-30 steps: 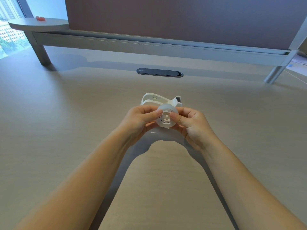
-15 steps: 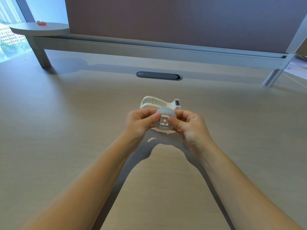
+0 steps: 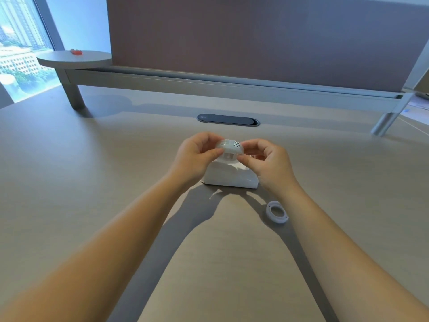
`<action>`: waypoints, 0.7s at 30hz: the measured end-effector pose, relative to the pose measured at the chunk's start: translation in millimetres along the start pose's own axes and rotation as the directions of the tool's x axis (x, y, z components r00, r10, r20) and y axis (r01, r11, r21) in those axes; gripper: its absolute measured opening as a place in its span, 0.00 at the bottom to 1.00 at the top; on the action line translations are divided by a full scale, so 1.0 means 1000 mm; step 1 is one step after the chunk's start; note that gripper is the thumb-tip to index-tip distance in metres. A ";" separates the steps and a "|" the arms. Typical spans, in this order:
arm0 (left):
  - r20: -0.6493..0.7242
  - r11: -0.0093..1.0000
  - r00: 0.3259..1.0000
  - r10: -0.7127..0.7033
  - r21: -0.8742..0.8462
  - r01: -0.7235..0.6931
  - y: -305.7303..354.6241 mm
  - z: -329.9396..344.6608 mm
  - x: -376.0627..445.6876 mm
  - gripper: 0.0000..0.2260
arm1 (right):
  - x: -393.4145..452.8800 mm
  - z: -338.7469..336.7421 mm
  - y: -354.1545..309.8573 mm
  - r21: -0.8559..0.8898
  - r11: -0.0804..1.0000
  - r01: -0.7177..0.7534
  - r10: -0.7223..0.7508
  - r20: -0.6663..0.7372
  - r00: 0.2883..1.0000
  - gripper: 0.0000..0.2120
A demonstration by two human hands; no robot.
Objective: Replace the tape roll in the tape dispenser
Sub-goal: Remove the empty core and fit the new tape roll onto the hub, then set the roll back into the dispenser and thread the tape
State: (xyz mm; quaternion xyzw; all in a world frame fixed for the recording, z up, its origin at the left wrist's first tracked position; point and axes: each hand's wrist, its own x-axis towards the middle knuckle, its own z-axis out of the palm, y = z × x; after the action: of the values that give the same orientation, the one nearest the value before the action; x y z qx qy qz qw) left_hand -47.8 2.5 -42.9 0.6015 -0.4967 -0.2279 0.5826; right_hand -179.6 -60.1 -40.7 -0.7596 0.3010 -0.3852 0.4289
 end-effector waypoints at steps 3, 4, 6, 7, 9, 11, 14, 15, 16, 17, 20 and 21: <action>0.011 0.996 1.000 -0.014 0.087 0.013 -0.005 -0.003 0.011 0.06 | 0.012 0.007 0.003 -0.046 0.999 -0.008 0.007 -0.030 1.000 0.05; 0.027 0.993 0.999 -0.027 0.112 0.024 -0.007 -0.005 0.014 0.06 | 0.015 0.009 0.005 -0.057 0.998 -0.016 0.014 -0.031 0.999 0.05; 0.065 0.986 0.996 -0.054 0.160 0.043 -0.009 -0.009 0.018 0.06 | 0.019 0.010 0.008 -0.057 0.998 -0.026 0.025 -0.024 0.999 0.05; 0.073 0.983 0.995 -0.061 0.178 0.047 -0.010 -0.010 0.019 0.07 | 0.021 0.011 0.008 -0.045 0.999 -0.030 0.029 -0.020 0.999 0.04; 0.046 0.979 0.997 -0.056 0.200 0.046 -0.011 -0.012 0.021 0.11 | 0.022 0.012 0.008 -0.012 0.999 -0.034 0.034 -0.027 0.999 0.04; -0.009 0.980 0.999 -0.036 0.195 0.037 -0.011 -0.011 0.022 0.15 | 0.023 0.014 0.006 0.033 0.999 -0.037 0.039 -0.064 0.997 0.04; 0.010 0.977 1.000 0.017 0.214 -0.019 -0.007 -0.005 0.019 0.20 | 0.026 0.015 0.000 0.164 0.984 -0.072 0.090 -0.104 0.991 0.04; 0.023 0.971 0.999 0.027 0.235 -0.032 -0.006 -0.003 0.019 0.22 | 0.026 0.015 -0.002 0.196 0.977 -0.089 0.109 -0.095 0.990 0.06; 0.033 0.967 0.999 0.029 0.253 -0.036 -0.005 -0.001 0.019 0.24 | 0.027 0.014 -0.003 0.217 0.971 -0.103 0.122 -0.077 0.990 0.08; 0.042 0.965 0.999 0.019 0.260 -0.029 -0.004 0.000 0.019 0.25 | 0.027 0.014 -0.004 0.224 0.968 -0.111 0.126 -0.053 0.991 0.11; 0.112 0.985 0.992 -0.062 0.167 0.043 -0.001 -0.003 0.022 0.24 | 0.026 0.009 -0.006 0.251 0.960 -0.122 0.117 0.034 0.992 0.17; 0.154 0.991 0.983 -0.096 0.107 0.080 -0.001 -0.006 0.024 0.22 | 0.025 0.007 -0.006 0.259 0.958 -0.125 0.113 0.062 0.992 0.17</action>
State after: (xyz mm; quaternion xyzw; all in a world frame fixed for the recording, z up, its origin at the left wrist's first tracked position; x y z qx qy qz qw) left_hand -33.4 -15.3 -35.0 0.6312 -0.5254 -0.2755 0.4997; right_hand -160.3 -74.2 -29.5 -0.6854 0.2823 -0.3772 0.5552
